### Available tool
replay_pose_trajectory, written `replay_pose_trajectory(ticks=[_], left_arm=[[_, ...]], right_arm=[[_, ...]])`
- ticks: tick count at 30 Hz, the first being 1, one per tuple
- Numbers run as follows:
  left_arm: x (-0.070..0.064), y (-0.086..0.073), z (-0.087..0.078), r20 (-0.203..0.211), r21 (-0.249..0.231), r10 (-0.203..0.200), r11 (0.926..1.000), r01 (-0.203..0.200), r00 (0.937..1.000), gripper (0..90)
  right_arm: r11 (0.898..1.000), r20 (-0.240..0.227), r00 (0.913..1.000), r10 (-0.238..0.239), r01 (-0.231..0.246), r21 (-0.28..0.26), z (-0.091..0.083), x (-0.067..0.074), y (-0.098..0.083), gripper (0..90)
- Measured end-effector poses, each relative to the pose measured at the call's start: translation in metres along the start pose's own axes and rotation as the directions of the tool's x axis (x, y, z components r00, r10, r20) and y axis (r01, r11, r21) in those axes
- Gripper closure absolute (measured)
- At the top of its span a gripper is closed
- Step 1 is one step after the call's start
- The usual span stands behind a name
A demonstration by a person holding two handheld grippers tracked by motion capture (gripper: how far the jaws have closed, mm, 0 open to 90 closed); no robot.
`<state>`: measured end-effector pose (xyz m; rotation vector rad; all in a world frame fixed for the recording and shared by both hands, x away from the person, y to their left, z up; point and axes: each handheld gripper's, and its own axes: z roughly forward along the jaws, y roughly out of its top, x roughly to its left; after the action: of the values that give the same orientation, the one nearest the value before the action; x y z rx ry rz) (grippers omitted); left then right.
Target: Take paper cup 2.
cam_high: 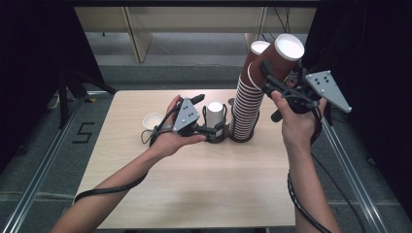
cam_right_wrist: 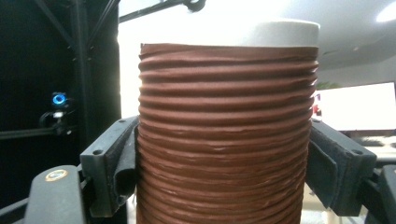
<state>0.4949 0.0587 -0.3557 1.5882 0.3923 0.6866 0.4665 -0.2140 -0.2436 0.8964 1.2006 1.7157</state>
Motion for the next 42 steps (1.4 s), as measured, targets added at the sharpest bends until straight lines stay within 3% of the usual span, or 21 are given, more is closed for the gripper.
replay_pose_trajectory(ticks=[11,17,20,23,27,28,30,36,38,41,42], left_arm=[[-0.015,-0.025,-0.027,0.014,0.01,-0.002,0.9999,0.002,0.9999,1.7],[-0.018,-0.035,-0.037,0.007,0.0,-0.046,0.999,0.046,0.9989,0.6],[-0.019,-0.043,-0.042,-0.003,0.0,-0.046,0.9989,0.046,0.9989,0.0],[-0.019,-0.051,-0.044,-0.011,0.014,-0.025,0.9996,0.025,0.9996,0.0],[-0.019,-0.056,-0.045,-0.006,0.023,-0.032,0.9992,0.032,0.9995,0.0],[-0.019,-0.057,-0.045,-0.003,0.025,-0.032,0.9992,0.032,0.9995,0.0],[-0.019,-0.059,-0.045,0.0,0.024,-0.03,0.9992,0.03,0.9995,0.0],[-0.022,-0.063,-0.043,0.013,0.027,-0.041,0.9988,0.041,0.9991,0.0],[-0.023,-0.065,-0.043,0.022,0.034,-0.044,0.9985,0.043,0.9988,0.0],[-0.023,-0.07,-0.043,0.033,0.053,-0.071,0.9962,0.069,0.9969,0.0],[-0.023,-0.071,-0.043,0.038,0.054,-0.074,0.9959,0.072,0.9965,0.0]], right_arm=[[0.998,-0.024,0.9993,0.027,-0.025,0.055,-0.023,0.013,-0.037,20.1],[0.99,-0.036,0.997,0.069,-0.064,0.125,-0.034,0.023,-0.062,20.1],[0.985,-0.042,0.9953,0.088,-0.08,0.155,-0.038,0.029,-0.077,20.1],[0.978,-0.047,0.993,0.108,-0.098,0.183,-0.039,0.033,-0.092,20.1],[0.974,-0.045,0.9925,0.113,-0.102,0.204,-0.039,0.036,-0.109,20.1],[0.967,-0.044,0.9886,0.144,-0.131,0.216,-0.039,0.037,-0.113,20.1],[0.965,-0.038,0.9887,0.145,-0.133,0.226,-0.038,0.038,-0.119,20.1],[0.957,-0.038,0.9849,0.169,-0.155,0.245,-0.038,0.042,-0.129,20.1],[0.96,-0.034,0.9866,0.159,-0.147,0.239,-0.039,0.042,-0.13,20.0],[0.956,-0.023,0.9863,0.163,-0.152,0.251,-0.04,0.041,-0.136,20.0],[0.949,-0.015,0.9828,0.184,-0.174,0.262,-0.041,0.042,-0.138,19.9]])
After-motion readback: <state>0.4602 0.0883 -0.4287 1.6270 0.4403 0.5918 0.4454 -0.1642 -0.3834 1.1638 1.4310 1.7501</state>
